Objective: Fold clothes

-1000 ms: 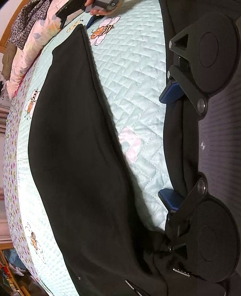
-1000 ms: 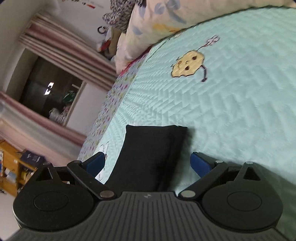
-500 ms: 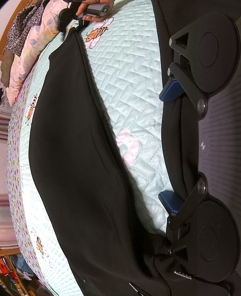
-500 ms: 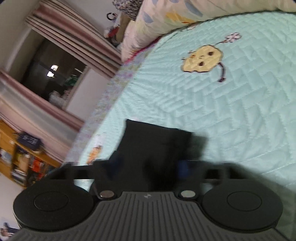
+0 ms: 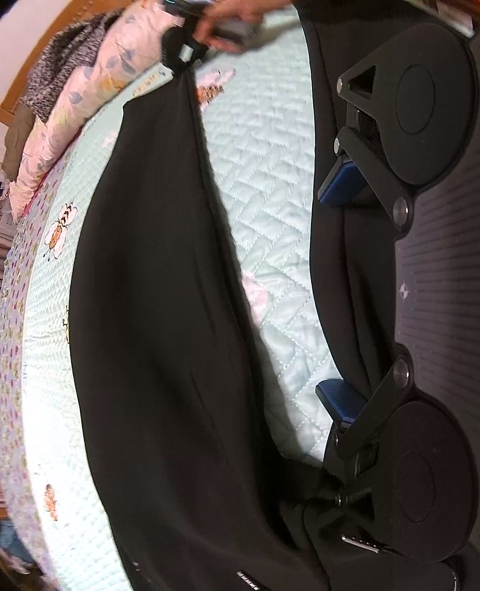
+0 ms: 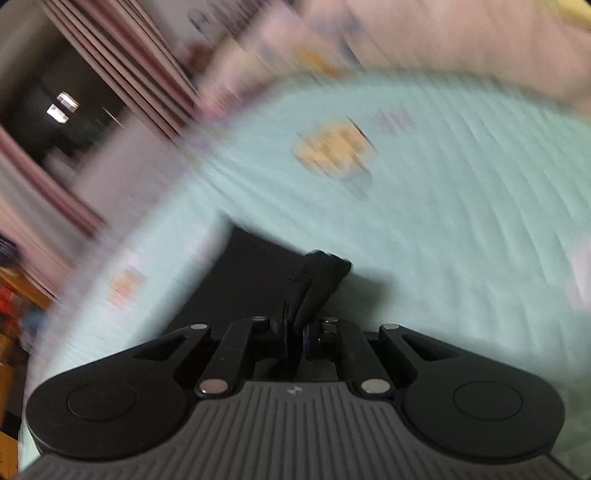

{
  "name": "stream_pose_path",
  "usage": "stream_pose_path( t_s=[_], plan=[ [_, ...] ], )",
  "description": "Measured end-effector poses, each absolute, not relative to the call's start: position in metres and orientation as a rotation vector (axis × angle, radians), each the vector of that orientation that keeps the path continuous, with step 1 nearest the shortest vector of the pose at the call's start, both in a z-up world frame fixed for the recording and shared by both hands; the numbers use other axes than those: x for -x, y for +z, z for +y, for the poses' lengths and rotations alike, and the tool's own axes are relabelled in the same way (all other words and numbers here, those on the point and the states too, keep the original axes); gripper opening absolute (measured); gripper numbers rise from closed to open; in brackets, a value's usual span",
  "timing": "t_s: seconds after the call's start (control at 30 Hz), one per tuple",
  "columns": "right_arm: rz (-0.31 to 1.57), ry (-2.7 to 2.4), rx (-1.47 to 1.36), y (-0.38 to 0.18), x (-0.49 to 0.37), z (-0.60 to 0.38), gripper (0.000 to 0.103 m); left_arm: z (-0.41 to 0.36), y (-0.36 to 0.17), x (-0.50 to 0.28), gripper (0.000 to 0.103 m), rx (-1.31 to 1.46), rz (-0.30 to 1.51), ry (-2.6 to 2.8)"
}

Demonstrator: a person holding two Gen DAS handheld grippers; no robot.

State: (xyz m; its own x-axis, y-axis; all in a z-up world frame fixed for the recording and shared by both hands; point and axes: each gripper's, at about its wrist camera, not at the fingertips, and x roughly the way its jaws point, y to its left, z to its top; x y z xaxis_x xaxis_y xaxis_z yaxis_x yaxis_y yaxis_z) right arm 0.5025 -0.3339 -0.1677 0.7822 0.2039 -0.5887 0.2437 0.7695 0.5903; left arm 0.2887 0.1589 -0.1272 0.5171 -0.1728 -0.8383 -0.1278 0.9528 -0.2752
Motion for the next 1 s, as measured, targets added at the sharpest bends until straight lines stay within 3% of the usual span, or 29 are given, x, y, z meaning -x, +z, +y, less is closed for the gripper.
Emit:
stream_pose_path(
  t_s=[0.17,0.37,0.43,0.57,0.73,0.8,1.0],
  plan=[
    [0.659,-0.086,-0.837,-0.173,-0.479,-0.352,0.015,0.19,-0.105,-0.283,0.097,0.444,0.972,-0.041],
    [0.506,-0.385,-0.803,-0.135,-0.428,-0.335,0.035,0.216,-0.064,-0.301,0.097,0.465,0.789,0.002],
    [0.401,-0.34,-0.789,-0.12,-0.418,-0.322,0.035,0.216,-0.058,-0.323,0.099,0.432,0.749,0.038],
    [0.428,0.142,-0.535,-0.089,-0.448,-0.233,0.035,0.214,-0.078,-0.388,0.098,0.35,0.76,0.097],
    [0.494,0.595,-0.315,-0.075,-0.481,-0.094,0.034,0.208,-0.143,-0.428,0.101,0.25,1.002,0.108],
    [0.495,0.665,-0.176,-0.083,-0.488,-0.044,0.034,0.19,-0.144,-0.41,0.102,0.142,0.986,0.058],
    [0.756,0.729,0.114,-0.159,-0.475,0.017,0.033,0.193,-0.148,-0.374,0.102,0.143,0.939,-0.012]
  ],
)
